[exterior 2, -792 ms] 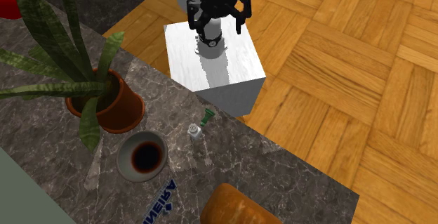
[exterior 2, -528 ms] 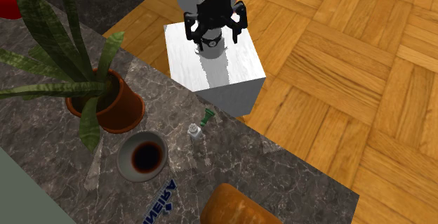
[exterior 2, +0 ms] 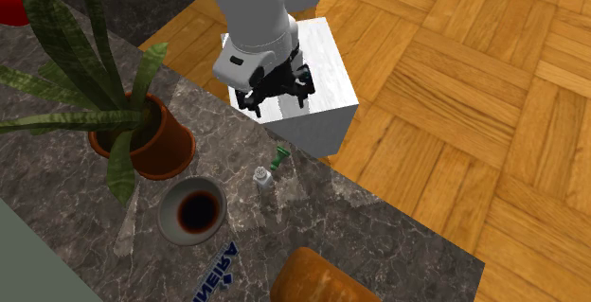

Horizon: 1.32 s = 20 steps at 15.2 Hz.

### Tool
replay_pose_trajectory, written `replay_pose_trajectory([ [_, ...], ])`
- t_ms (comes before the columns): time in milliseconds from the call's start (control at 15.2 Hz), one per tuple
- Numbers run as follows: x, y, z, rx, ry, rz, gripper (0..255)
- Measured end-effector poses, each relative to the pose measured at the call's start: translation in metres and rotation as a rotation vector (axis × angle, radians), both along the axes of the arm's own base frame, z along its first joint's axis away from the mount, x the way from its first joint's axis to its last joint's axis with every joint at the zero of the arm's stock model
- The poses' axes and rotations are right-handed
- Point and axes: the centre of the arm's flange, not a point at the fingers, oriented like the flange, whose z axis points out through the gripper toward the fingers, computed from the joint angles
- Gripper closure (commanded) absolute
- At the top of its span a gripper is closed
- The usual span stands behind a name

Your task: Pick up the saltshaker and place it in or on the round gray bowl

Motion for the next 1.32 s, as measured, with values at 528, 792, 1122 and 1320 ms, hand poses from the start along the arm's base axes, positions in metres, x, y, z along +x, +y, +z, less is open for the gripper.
replay_pose_trajectory([
  [528, 0.061, -0.055, -0.076, 0.021, 0.051, -0.012, 0],
  [792, 0.089, -0.075, -0.116, 0.031, 0.077, -0.018, 0],
  [1122, 0.1, -0.086, -0.148, 0.034, 0.087, -0.019, 0],
  [1320, 0.1, -0.085, -0.164, 0.035, 0.088, -0.019, 0],
])
